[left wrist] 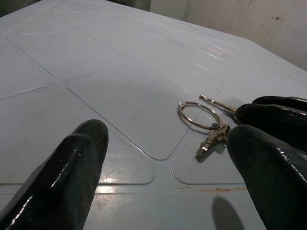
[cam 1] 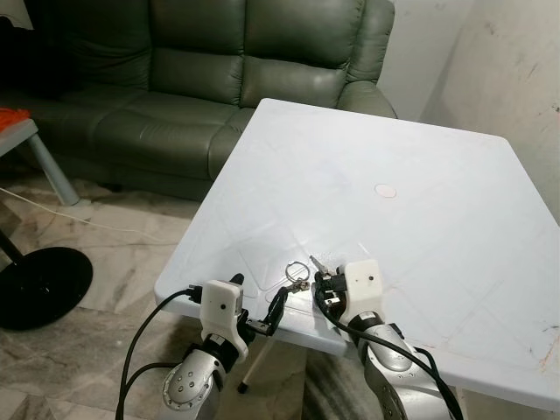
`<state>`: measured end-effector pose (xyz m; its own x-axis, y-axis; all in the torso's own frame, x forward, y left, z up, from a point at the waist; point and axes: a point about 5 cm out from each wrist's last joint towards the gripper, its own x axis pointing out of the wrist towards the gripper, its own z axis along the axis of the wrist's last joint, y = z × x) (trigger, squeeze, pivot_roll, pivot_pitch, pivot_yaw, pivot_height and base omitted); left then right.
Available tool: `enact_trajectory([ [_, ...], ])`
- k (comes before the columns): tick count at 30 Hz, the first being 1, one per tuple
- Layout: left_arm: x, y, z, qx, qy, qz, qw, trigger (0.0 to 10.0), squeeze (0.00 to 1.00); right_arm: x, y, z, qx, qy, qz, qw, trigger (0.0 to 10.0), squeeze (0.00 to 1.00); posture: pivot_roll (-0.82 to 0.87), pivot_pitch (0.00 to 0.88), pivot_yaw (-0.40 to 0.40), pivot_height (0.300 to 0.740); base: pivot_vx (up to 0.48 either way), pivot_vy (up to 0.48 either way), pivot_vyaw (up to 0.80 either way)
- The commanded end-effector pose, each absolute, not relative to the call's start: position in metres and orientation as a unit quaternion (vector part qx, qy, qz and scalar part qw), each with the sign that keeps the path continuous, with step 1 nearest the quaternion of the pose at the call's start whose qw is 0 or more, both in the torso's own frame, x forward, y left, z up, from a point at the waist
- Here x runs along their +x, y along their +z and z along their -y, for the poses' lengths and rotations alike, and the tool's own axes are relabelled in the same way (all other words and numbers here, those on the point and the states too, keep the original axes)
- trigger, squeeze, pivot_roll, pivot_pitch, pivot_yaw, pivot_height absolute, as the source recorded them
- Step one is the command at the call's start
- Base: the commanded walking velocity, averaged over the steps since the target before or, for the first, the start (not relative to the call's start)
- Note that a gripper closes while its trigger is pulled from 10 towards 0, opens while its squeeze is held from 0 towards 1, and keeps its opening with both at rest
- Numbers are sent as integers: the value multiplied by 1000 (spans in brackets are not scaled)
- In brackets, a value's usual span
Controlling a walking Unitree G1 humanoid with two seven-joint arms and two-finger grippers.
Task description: Hang keys on a hook
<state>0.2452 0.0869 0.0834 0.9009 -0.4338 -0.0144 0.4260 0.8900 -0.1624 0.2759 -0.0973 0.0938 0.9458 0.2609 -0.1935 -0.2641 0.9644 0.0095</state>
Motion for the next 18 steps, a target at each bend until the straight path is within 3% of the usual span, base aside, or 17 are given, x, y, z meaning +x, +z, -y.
enact_trajectory([
  [1, 246, 88, -86, -73, -223, -19, 972, 10000, 0, 275, 92, 97, -5, 140, -100, 985, 8392, 0, 28, 97, -88, 740, 0, 0, 0],
  [2, 246, 88, -86, -73, -223, -19, 972, 10000, 0, 275, 92, 97, -7, 139, -98, 985, 8784, 0, 28, 97, -87, 740, 0, 0, 0],
  [3, 246, 88, -86, -74, -223, -19, 972, 10000, 0, 275, 92, 98, -8, 137, -98, 986, 7451, 0, 28, 97, -87, 740, 0, 0, 0],
  [5, 246, 88, -86, -73, -223, -19, 972, 10000, 0, 274, 91, 98, -8, 136, -102, 985, 7647, 0, 28, 97, -87, 740, 0, 0, 0],
  [6, 246, 88, -86, -73, -223, -19, 972, 10000, 0, 274, 92, 98, -3, 135, -100, 986, 3333, 0, 27, 98, -87, 740, 0, 0, 0],
  [8, 246, 88, -86, -74, -223, -19, 972, 10000, 0, 273, 92, 99, -2, 133, -97, 986, 3569, 0, 27, 98, -87, 740, 0, 0, 0],
  [9, 246, 88, -86, -74, -223, -19, 972, 10000, 0, 273, 92, 99, -4, 132, -97, 986, 0, 0, 26, 98, -87, 740, 0, 0, 0],
  [12, 246, 88, -86, -74, -223, -20, 972, 10000, 0, 273, 91, 102, -5, 128, -98, 987, 0, 0, 26, 98, -87, 740, 0, 0, 0],
  [14, 246, 88, -85, -74, -223, -20, 972, 10000, 0, 274, 92, 103, -8, 124, -95, 988, 353, 0, 26, 98, -87, 740, 0, 0, 0],
  [15, 246, 88, -86, -75, -224, -20, 972, 10000, 0, 274, 92, 103, -8, 125, -94, 988, 3451, 0, 26, 98, -86, 740, 0, 0, 0],
  [17, 246, 88, -86, -75, -224, -19, 972, 10000, 0, 274, 92, 103, -6, 126, -95, 987, 3451, 0, 26, 98, -86, 740, 0, 0, 0],
  [18, 246, 88, -86, -74, -224, -20, 972, 10000, 0, 274, 90, 103, -5, 131, -103, 986, 10000, 0, 26, 98, -86, 740, 0, 0, 0],
])
